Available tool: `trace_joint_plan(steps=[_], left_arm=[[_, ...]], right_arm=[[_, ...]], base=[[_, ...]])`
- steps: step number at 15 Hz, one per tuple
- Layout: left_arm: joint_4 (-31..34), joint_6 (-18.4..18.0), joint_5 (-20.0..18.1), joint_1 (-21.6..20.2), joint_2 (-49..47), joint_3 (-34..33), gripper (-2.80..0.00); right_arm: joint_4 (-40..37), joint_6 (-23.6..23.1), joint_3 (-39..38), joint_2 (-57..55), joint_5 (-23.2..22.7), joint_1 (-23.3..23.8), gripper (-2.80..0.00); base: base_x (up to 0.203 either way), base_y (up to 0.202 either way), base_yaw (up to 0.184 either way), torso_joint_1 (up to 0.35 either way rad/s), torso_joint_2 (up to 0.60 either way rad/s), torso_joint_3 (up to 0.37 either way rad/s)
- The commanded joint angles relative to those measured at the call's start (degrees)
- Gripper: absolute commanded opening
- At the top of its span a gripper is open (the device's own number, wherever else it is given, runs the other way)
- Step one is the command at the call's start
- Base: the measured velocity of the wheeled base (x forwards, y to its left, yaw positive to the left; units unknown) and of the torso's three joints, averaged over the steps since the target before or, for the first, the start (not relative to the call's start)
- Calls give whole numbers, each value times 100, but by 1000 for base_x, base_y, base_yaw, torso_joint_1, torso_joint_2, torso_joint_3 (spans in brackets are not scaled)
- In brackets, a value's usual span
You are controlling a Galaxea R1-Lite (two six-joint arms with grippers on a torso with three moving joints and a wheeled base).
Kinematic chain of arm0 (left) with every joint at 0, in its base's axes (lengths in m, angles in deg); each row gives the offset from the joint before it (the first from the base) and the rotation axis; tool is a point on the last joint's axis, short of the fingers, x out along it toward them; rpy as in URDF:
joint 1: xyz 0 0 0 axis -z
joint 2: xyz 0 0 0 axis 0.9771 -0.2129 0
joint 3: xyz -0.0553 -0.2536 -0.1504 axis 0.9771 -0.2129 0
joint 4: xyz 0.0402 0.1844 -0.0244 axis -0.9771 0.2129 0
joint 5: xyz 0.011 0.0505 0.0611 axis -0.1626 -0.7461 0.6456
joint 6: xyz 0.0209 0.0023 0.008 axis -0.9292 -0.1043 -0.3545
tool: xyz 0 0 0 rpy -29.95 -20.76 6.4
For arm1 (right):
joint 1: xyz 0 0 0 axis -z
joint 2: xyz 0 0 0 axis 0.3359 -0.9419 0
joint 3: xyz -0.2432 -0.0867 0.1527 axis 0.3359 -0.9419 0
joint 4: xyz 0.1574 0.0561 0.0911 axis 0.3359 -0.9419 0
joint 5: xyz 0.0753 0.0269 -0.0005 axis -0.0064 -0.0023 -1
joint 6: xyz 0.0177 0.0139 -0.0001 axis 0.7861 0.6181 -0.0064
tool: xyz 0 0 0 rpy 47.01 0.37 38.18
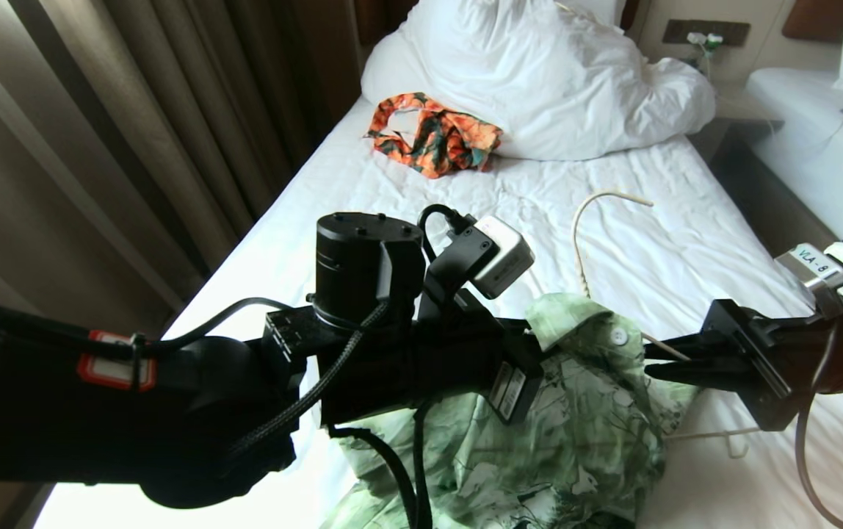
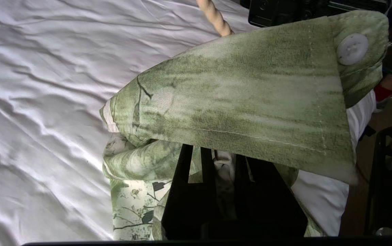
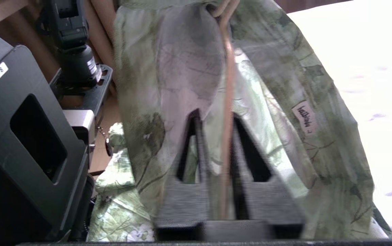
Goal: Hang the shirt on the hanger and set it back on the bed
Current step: Hook the other side of the shirt onto the hanger
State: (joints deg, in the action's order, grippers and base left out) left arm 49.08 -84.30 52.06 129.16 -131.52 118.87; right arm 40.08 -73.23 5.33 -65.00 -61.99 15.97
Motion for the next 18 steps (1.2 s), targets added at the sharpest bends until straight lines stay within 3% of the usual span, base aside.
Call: trace_joint_plan(steps=[1, 4, 7, 10, 11, 14, 18], left_arm=[[-33, 3, -2, 5, 111, -57, -280], [6, 326, 84, 56, 409, -99, -280], [64, 347, 200, 97, 645, -187, -280], [148, 456, 524, 300, 1050, -385, -280], [155, 473, 632, 330, 1157, -428, -280], [156, 569, 749, 336, 1348, -532, -280], [244, 624, 908, 339, 1715, -649, -280]], right_arm=[[-7, 105, -9, 130, -21, -23, 0], [-25, 922, -105, 669, 1, -44, 0], [-26, 2119, -117, 1459, 128, -24, 0], [7, 4206, -34, 2295, 586, 23, 0], [18, 4497, 30, 2465, 1026, 28, 0], [-164, 4616, 99, 2779, 2070, 34, 0], [-1878, 4603, 965, 2936, 2866, 170, 0]], base=[[0, 0, 0, 0, 0, 0], [0, 0, 0, 0, 0, 0], [0, 0, 0, 0, 0, 0], [0, 0, 0, 0, 0, 0], [0, 0, 0, 0, 0, 0], [0, 0, 0, 0, 0, 0], [0, 0, 0, 0, 0, 0]])
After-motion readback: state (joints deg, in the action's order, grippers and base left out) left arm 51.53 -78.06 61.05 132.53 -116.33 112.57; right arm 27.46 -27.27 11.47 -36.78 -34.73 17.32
